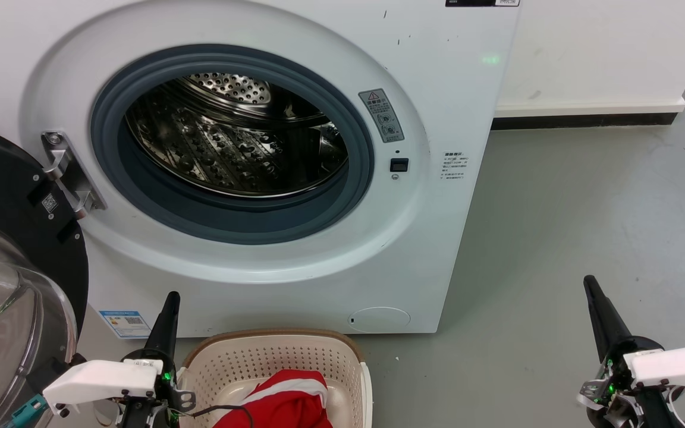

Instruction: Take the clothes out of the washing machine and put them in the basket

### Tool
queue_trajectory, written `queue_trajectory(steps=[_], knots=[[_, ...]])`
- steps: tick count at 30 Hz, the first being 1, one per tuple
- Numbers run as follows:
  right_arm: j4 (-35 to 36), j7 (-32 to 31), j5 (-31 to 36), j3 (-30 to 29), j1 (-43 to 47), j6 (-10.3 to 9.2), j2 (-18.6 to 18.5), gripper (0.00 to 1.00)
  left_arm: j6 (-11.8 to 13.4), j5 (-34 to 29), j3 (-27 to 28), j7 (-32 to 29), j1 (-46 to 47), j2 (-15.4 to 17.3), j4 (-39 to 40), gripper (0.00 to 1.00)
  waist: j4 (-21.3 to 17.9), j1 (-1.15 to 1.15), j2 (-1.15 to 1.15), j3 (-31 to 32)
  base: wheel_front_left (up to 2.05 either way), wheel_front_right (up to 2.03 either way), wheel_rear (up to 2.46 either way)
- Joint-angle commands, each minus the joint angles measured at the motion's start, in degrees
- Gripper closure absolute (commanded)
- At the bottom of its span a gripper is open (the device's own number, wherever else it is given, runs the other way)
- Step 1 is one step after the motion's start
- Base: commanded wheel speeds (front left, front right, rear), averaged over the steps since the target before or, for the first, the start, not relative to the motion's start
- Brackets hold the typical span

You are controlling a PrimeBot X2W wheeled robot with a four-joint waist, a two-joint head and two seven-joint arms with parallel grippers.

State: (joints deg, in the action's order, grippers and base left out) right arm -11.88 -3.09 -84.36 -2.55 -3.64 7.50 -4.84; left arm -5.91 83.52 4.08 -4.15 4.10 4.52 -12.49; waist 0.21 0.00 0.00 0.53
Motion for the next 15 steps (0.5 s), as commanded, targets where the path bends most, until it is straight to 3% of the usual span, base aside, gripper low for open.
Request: queue_trajectory(steps=[1, 15], knots=[[-0.3, -0.3, -1.6, -0.3, -1.6, -0.01, 0.0, 1.00, -0.4, 1.4, 0.4, -0.4, 1.3, -0.2, -0.1, 1.00, 0.0, 0.00, 0.00, -0.1, 0.00, 0.00, 0.00], [-1.5, -1.2, -7.4, -1.3, -2.5, -0.02, 0.2, 1.00, -1.4, 7.0, 1.3, -1.3, 2.1, -0.8, -1.2, 1.00, -0.1, 0.00, 0.00, -0.5, 0.00, 0.00, 0.00]])
